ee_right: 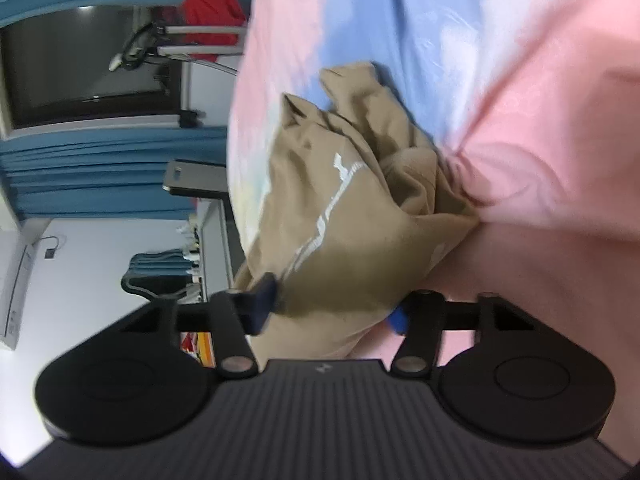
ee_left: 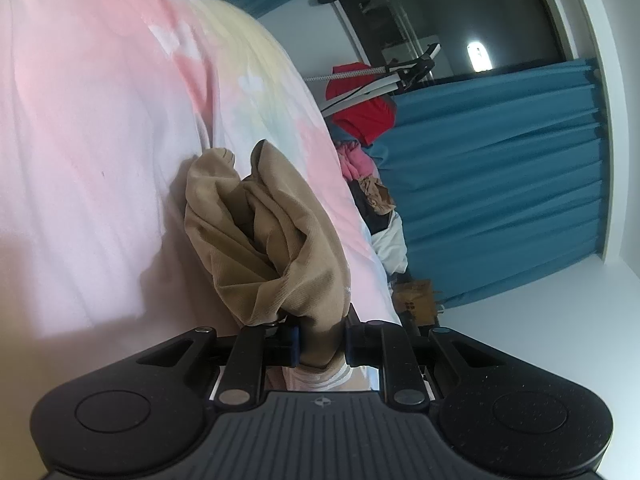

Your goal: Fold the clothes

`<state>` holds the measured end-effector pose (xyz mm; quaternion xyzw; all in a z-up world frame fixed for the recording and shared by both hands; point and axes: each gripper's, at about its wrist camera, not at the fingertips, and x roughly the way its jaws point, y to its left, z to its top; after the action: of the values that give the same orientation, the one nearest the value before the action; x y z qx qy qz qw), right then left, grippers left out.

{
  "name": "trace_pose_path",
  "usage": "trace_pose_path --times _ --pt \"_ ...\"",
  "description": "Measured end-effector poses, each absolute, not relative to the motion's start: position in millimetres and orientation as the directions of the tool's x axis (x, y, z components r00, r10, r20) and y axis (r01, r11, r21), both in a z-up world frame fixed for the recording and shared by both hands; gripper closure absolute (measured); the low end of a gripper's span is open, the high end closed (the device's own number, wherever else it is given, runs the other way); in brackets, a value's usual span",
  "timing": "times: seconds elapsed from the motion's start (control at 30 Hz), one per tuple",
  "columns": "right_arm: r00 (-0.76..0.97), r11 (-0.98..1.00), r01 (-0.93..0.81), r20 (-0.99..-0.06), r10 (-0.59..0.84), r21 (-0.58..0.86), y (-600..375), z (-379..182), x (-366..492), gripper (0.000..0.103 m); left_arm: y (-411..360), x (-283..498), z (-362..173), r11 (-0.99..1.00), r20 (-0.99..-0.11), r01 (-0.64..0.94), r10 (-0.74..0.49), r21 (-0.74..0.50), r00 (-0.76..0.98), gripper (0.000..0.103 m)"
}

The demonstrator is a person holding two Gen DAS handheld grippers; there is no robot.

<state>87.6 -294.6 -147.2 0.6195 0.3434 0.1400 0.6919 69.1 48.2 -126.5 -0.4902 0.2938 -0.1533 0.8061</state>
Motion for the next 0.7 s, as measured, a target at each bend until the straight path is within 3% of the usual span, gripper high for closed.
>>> trace_pose_path --times 0.13,0.43,0.7 --pt "0.777 0.195 0.236 -0.306 0.551 0.952 -306.4 -143.6 85.4 0.065 44.9 51.4 -110.8 0.538 -0.314 0.017 -0.518 -0.843 0.796 0.083" --pt "0.852 0.24 0.177 -0.271 0.448 0.954 -371.2 -90.6 82.3 0.068 14.2 52.3 -82.6 0.487 -0.267 0.054 -0.565 -0.872 0.781 0.084" --pt "0.908 0.286 0.134 -0.233 0.349 0.949 -431.2 -42.7 80.8 0.069 -106.0 139.6 -32.8 0.437 -0.284 0.048 -0.66 -0.898 0.696 0.085"
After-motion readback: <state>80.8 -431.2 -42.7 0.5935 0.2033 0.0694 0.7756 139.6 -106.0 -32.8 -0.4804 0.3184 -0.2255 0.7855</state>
